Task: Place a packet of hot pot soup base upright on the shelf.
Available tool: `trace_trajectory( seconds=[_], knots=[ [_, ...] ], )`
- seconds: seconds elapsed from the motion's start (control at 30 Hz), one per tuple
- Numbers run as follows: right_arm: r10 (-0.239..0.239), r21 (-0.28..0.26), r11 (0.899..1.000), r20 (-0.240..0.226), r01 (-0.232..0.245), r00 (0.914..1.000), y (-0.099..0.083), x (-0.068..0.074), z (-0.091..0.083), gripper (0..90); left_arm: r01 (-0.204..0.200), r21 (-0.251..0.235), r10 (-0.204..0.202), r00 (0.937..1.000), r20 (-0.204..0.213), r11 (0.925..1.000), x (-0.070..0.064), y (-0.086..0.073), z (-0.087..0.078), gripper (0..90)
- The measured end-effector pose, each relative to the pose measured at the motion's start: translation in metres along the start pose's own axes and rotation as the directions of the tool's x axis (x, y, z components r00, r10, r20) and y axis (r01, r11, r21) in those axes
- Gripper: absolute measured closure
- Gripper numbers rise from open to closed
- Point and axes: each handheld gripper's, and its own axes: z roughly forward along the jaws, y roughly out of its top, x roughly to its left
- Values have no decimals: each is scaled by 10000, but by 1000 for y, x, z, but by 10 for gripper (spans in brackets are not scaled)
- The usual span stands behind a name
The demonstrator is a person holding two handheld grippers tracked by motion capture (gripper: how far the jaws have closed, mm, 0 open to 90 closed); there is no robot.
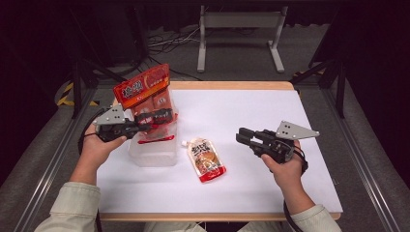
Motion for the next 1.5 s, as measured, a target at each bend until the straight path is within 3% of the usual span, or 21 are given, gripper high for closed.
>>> trace_trajectory(
  seconds=[0.1,0.33,0.47,0.73,0.83,0.93,1.1,1.3,1.5],
  knots=[
    [18,1,10000,2,-18,10000,0,0,0,722,181,-37,-181,9997,166,9998,2,-3,1,891],
    [58,30,10000,-72,-57,10000,-1,0,1,720,496,-38,-496,9988,13,9988,6,-9,3,886],
    [80,51,10000,-121,-79,9999,-2,0,3,720,575,311,-574,9983,-48,9979,4,-12,9,888],
    [147,42,9999,-131,-146,9998,-2,-1,3,718,1078,421,-1081,9941,60,9933,4,-24,17,870],
    [153,34,9999,-127,-153,9998,-2,-1,3,715,1260,470,-1258,9920,-62,9909,4,-27,17,801],
    [150,48,9999,-127,-149,9998,-2,-1,3,713,1390,247,-1384,9901,-242,9900,3,-28,18,589],
    [152,61,9999,-144,-151,9998,-2,-1,4,707,1447,-189,-1457,9867,-715,9893,-2,-24,12,349],
    [136,97,9999,-173,-134,9998,-2,-2,6,680,1309,-669,-1367,9864,-913,9891,-11,-18,2,260],
    [34,414,9991,-55,-31,10000,-4,-4,10,597,1142,-978,-1248,9860,-1108,9886,-24,-14,-13,236]
  ],
)
